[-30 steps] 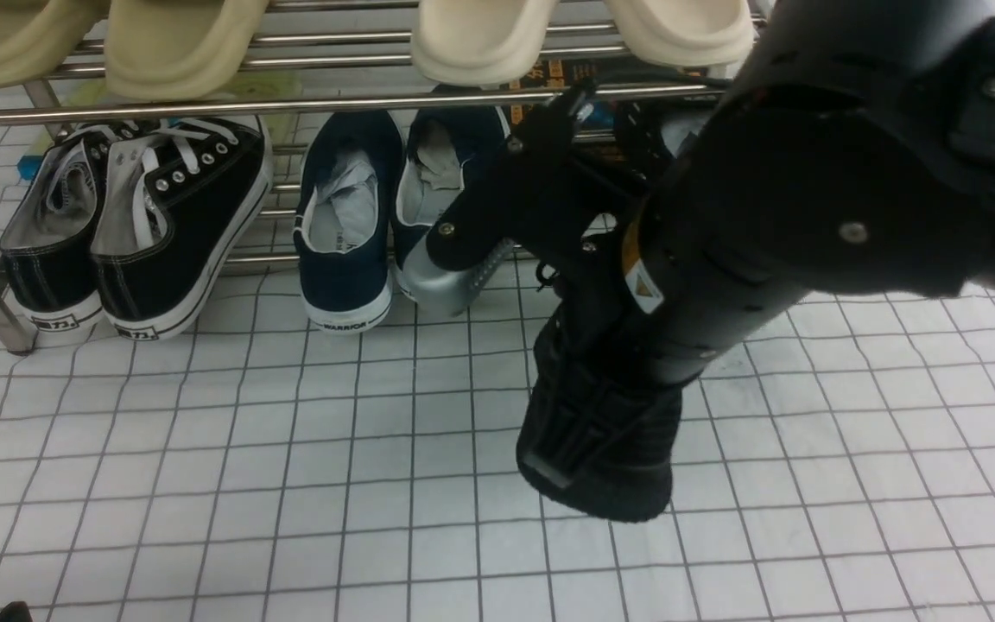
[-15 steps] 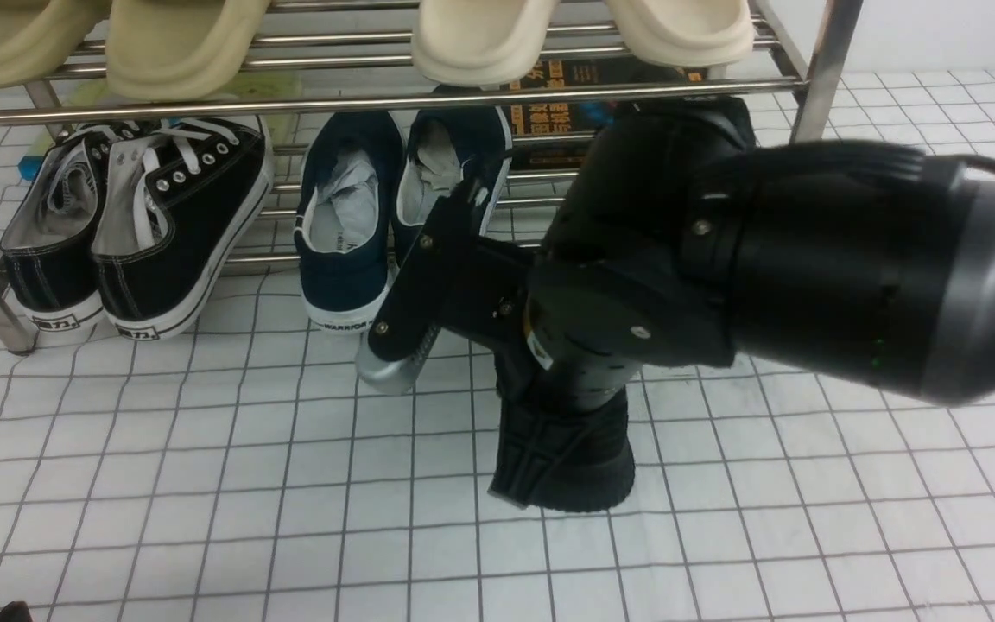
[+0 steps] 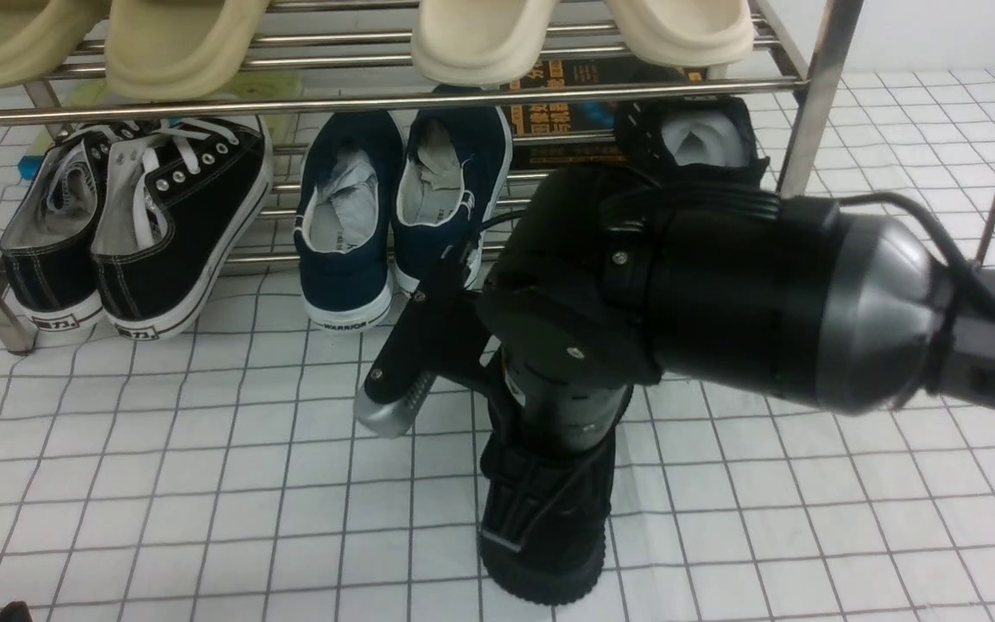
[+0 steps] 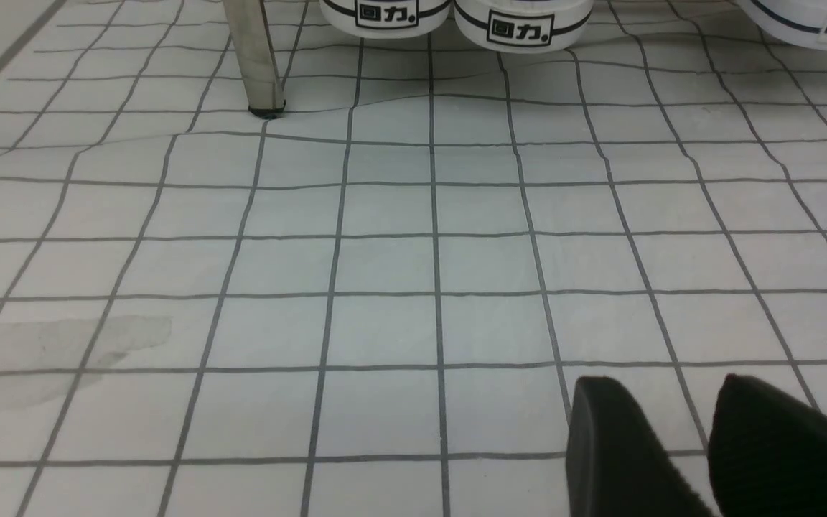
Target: Take the shoes off the shelf with your hand from the white checkered tablecloth.
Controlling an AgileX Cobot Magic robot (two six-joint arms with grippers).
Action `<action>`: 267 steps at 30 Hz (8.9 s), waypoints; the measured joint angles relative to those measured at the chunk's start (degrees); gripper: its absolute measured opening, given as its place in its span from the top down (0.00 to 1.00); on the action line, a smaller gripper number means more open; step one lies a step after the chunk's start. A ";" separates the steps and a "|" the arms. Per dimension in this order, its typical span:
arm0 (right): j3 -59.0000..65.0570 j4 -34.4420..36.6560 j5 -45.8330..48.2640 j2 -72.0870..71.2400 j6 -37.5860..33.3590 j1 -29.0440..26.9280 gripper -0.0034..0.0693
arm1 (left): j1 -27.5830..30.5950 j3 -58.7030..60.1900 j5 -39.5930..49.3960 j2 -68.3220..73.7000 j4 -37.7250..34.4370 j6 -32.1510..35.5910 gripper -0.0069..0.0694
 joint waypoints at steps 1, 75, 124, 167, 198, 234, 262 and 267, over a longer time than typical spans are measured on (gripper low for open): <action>-0.80 0.05 1.49 0.00 0.00 -0.21 0.48 | 0.00 0.00 0.00 0.00 0.00 0.00 0.60; 1.29 7.25 2.55 -9.90 11.62 -17.25 0.95 | 0.00 0.00 0.00 0.00 0.00 0.00 0.60; 37.77 9.92 -23.72 -45.01 13.46 -17.30 0.97 | 0.00 0.00 0.00 0.00 0.05 0.00 0.60; 78.33 12.24 -51.83 -82.74 9.77 -37.78 0.94 | 0.00 0.00 0.00 0.00 0.05 0.00 0.60; 91.43 12.34 -42.49 -107.58 8.34 -56.53 0.90 | 0.00 0.00 0.00 0.00 0.05 0.00 0.60; 91.43 12.40 -42.49 -107.58 8.29 -55.76 0.84 | 0.00 0.00 0.00 0.00 0.05 0.00 0.60; 91.43 12.40 -42.49 -107.58 8.29 -55.76 0.80 | 0.00 0.00 0.00 0.00 0.05 0.00 0.60; 91.43 12.40 -42.49 -107.58 8.29 -55.76 0.79 | 0.00 0.00 0.00 0.00 0.05 0.00 0.60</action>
